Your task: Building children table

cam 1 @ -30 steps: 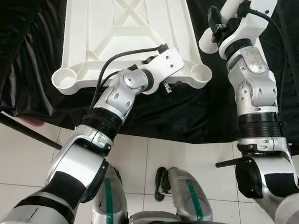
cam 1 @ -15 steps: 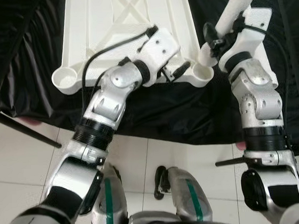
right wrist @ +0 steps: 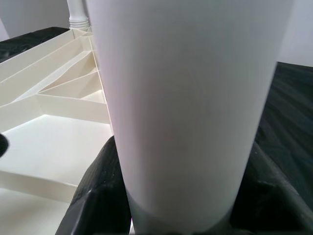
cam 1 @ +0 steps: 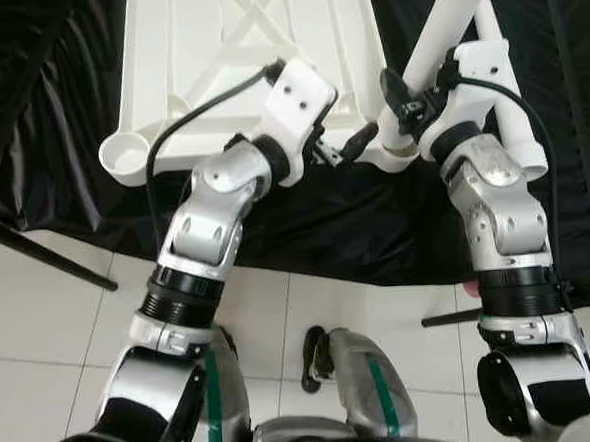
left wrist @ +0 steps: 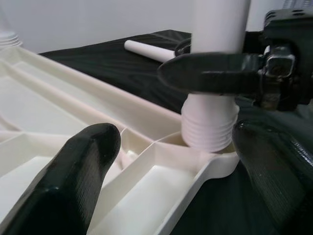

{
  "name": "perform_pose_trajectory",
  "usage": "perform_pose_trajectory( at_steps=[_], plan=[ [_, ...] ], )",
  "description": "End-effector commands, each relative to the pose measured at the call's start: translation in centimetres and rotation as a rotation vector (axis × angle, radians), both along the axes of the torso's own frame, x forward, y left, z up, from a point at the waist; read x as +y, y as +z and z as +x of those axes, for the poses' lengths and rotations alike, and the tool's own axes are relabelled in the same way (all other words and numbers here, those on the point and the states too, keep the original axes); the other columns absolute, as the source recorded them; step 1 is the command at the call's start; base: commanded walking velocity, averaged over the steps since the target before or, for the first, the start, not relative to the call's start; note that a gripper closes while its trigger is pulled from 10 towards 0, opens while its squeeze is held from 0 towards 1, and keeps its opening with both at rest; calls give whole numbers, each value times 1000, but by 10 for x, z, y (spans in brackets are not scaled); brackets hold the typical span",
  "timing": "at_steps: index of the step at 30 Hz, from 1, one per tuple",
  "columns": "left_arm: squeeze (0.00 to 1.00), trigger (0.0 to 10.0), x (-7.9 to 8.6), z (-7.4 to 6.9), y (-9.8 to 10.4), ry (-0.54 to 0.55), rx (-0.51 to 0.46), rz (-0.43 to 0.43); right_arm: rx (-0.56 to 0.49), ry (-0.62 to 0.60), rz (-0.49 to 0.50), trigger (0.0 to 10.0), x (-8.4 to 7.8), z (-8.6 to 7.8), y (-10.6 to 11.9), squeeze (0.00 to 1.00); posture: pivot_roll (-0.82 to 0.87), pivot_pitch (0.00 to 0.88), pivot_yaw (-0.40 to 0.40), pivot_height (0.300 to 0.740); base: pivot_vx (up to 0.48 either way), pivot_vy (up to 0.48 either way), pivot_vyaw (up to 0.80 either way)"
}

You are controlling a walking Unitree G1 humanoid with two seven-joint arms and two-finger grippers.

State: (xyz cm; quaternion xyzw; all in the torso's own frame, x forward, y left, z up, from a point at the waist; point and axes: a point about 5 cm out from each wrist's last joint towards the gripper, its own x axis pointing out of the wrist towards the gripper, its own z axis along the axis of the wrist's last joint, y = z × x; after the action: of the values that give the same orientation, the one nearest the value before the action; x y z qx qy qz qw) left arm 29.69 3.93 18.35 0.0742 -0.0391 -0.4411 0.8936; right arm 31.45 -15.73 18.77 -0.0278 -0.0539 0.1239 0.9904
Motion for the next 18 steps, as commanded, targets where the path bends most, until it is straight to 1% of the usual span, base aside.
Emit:
perform_pose_trajectory(
  at_steps=[1, 4, 7, 18],
  plan=[
    [0, 10000, 0, -3, -6, -1, 26, 13, 13, -6, -24, 10000, -4, -3, -3, 0, 95, 76, -100, 740, 0, 0, 0],
    [0, 10000, 6, -5, -7, 17, 39, 13, 11, -6, -44, 10000, -6, -7, -3, 0, 89, 80, -93, 740, 0, 0, 0],
    [0, 10000, 13, -2, -6, 61, 42, 7, 7, -6, -55, 10000, -8, -12, -4, 0, 83, 83, -88, 740, 0, 0, 0],
    [0, 10000, 18, -3, -5, 79, 58, 4, 34, -17, -43, 10000, -7, -18, -12, 0, 75, 82, -78, 740, 0, 0, 0]
  ],
)
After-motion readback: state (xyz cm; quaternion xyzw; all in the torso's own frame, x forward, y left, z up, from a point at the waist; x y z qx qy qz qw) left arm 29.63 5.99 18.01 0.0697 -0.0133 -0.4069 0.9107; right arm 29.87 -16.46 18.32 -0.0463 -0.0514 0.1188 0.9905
